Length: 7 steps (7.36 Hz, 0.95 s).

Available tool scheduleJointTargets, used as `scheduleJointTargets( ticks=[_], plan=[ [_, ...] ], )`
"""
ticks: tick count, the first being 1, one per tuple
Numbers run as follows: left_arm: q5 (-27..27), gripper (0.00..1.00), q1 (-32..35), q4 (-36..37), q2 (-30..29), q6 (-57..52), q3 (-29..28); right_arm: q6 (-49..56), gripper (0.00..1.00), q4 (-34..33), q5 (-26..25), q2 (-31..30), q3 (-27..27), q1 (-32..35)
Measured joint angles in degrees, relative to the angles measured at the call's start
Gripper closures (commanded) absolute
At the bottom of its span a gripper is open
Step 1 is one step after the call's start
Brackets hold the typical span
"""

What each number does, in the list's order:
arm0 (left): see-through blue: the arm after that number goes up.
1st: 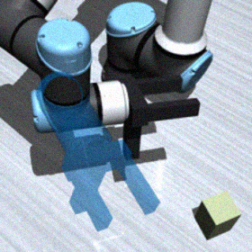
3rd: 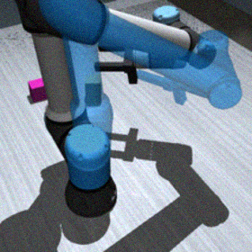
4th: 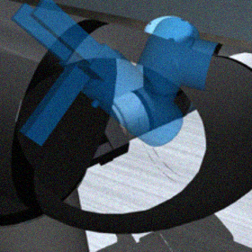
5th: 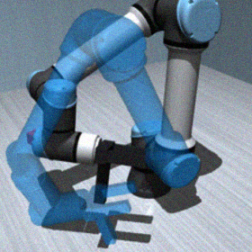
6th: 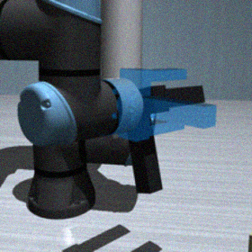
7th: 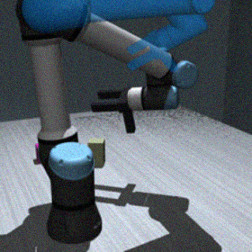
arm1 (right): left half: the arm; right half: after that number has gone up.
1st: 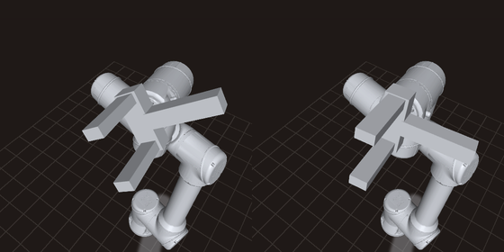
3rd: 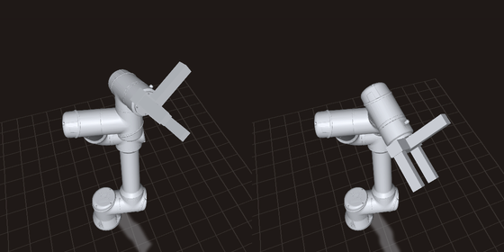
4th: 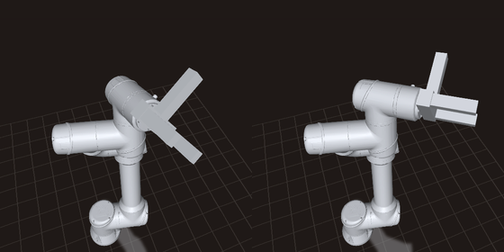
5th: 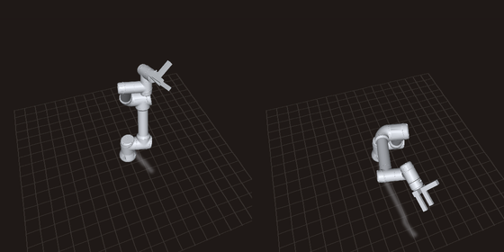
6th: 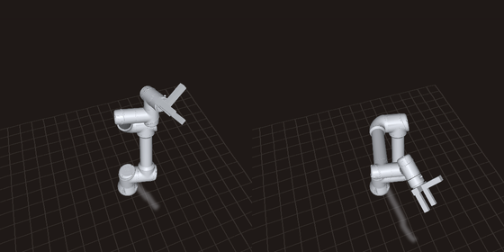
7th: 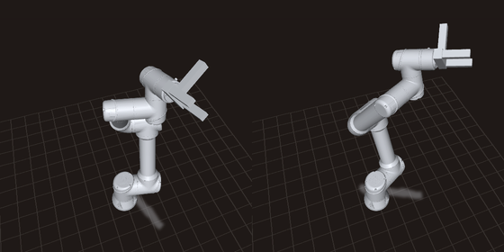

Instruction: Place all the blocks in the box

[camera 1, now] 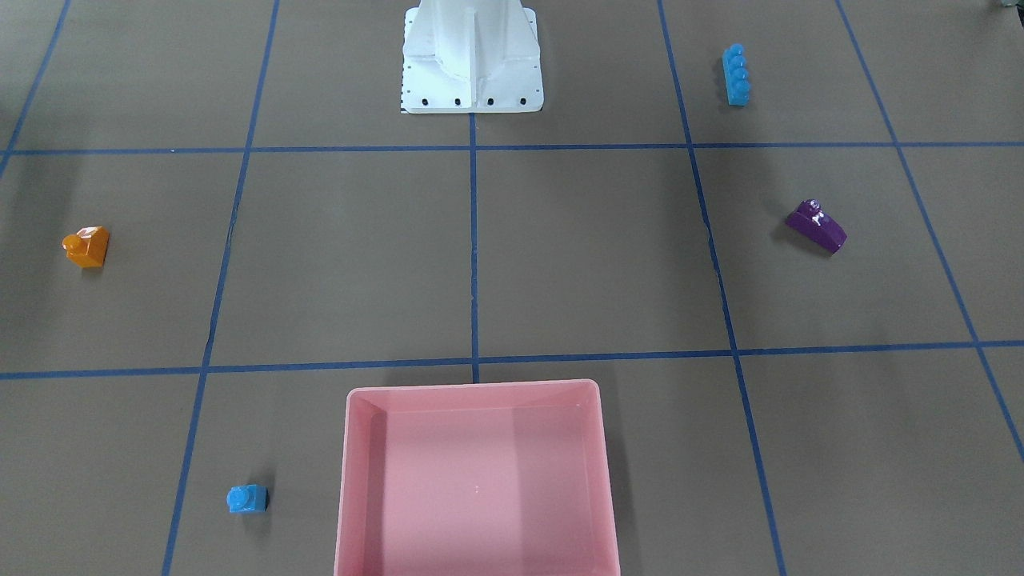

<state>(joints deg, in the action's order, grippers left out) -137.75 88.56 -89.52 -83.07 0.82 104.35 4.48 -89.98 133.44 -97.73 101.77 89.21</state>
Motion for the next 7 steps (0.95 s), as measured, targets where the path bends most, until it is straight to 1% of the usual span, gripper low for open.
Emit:
scheduleJointTargets(
  ticks=[1,2,4,5,6,7],
  plan=[
    [-0.1,0.0,-0.1,-1.2,0.0,0.0,-0.1,0.0,0.0,0.1,0.6,0.0,-0.1,0.0],
    [-0.7,0.0,-0.4,-2.4,-0.1,0.0,-0.5,-0.1,0.0,0.4,3.0,-0.1,-0.9,0.0],
    [-5.1,0.0,-0.9,-3.4,-0.1,0.0,-2.3,-0.1,0.0,1.1,13.7,0.0,-5.6,-0.2],
    [-6.8,0.0,-1.0,-3.5,-0.1,0.0,-2.9,-0.3,0.0,3.0,16.7,0.1,-6.8,-1.4],
    [-7.5,0.0,-1.0,-3.6,-0.1,0.0,-3.2,-0.6,0.0,6.0,16.6,0.6,-7.3,-3.9],
    [-7.8,0.0,-1.1,-3.6,-0.1,0.0,-3.4,-2.1,0.0,8.8,14.2,1.7,-7.6,-7.2]
  ],
)
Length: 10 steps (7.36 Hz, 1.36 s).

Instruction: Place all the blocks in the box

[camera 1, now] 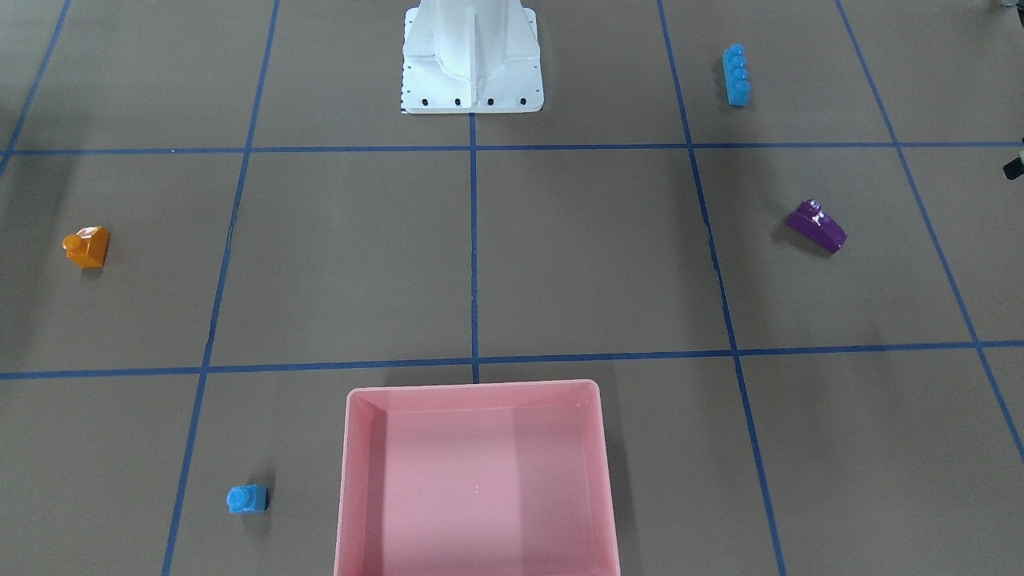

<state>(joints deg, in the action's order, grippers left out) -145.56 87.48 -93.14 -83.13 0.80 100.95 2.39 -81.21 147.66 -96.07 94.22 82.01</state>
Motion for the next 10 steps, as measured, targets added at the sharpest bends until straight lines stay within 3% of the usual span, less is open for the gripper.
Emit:
scheduleJointTargets(
  ticks=[4,7,9,10],
  plan=[
    [-0.2,0.0,0.0,0.1,0.2,0.0,-0.1,-14.6,0.0,6.1,-5.3,2.4,0.3,-10.7],
    [-0.2,0.0,0.0,0.0,0.2,0.0,0.0,-32.9,0.0,19.9,-14.1,2.3,0.1,-21.7],
    [-0.2,0.0,0.0,-0.1,0.3,0.0,0.1,-37.4,0.0,23.2,-17.3,1.8,-1.7,-25.6],
    [-0.3,0.0,0.0,0.0,0.3,0.0,0.1,-37.9,0.31,23.5,-17.7,1.7,-3.1,-26.2]
  ],
)
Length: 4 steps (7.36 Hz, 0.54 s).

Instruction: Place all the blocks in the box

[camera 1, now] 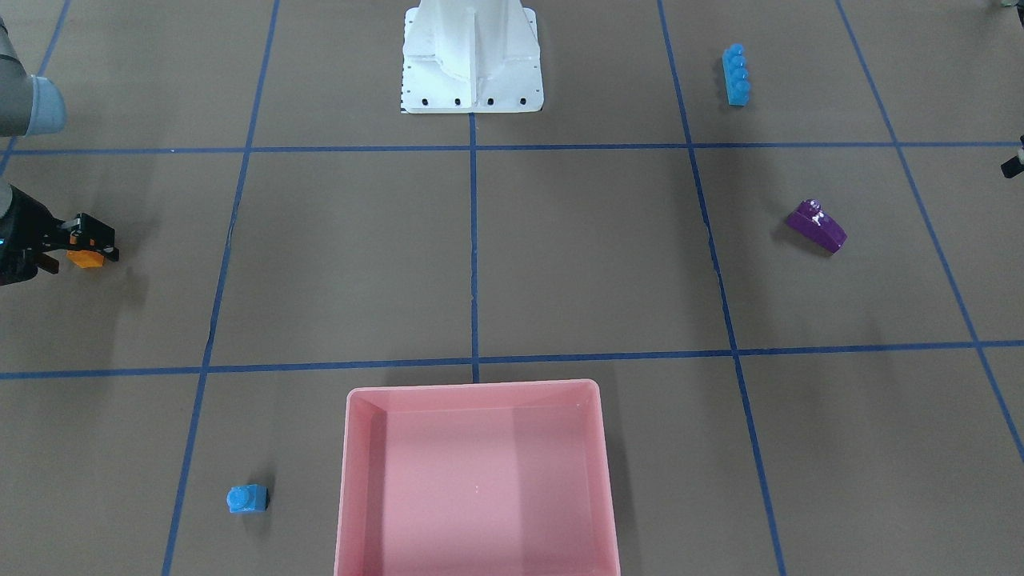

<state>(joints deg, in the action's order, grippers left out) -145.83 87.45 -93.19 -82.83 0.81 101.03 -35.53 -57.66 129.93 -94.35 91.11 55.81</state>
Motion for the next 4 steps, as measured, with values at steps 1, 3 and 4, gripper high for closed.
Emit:
scheduleJointTargets(
  ticks=[1,3,4],
  plan=[
    [-0.4,0.0,0.0,0.0,0.2,0.1,0.0,-0.3,0.66,0.1,0.0,0.0,-1.0,-0.3],
    [-2.7,0.0,0.0,0.1,0.5,0.5,-0.1,-0.5,0.85,0.0,0.8,-0.2,-1.2,-0.2],
    [-3.2,0.0,0.0,0.1,0.5,0.5,-0.1,-0.5,1.0,-0.1,1.5,-0.7,-0.7,-0.3]
  ],
)
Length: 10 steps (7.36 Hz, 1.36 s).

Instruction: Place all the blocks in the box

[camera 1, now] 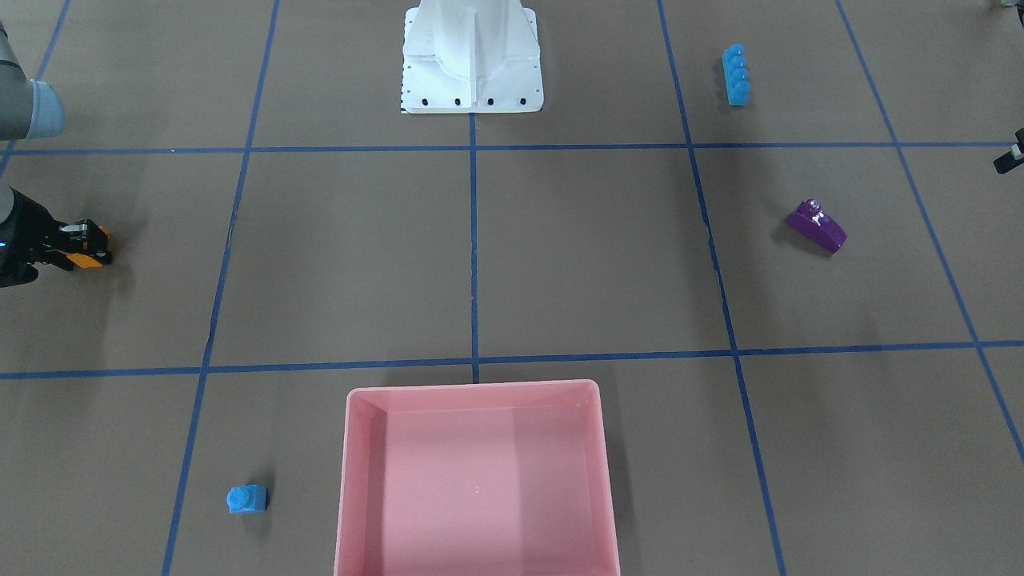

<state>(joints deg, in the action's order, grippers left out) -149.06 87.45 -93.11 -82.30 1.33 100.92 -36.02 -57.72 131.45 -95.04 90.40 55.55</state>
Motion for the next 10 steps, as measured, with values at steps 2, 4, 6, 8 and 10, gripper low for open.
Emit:
scheduleJointTargets(
  ticks=[2,4,6,8,10],
  plan=[
    [-0.1,0.0,0.0,-0.3,0.0,-0.1,-0.1,0.0,1.0,-0.1,0.9,-1.8,2.7,0.1],
    [0.0,0.0,0.0,-1.4,0.0,0.0,-0.1,-0.2,1.0,-0.3,0.8,-2.0,4.8,0.3],
    [0.2,0.0,-1.9,-2.2,-0.6,6.8,0.0,-1.3,1.0,-4.4,0.4,2.9,4.8,1.6],
    [3.1,0.0,-8.4,-3.9,-2.6,22.2,0.4,-2.6,1.0,-18.6,-1.8,16.1,4.3,2.5],
    [6.9,0.0,-14.7,-4.5,-4.3,38.2,1.0,-7.1,1.0,-28.2,-3.7,30.0,0.0,2.4]
  ],
)
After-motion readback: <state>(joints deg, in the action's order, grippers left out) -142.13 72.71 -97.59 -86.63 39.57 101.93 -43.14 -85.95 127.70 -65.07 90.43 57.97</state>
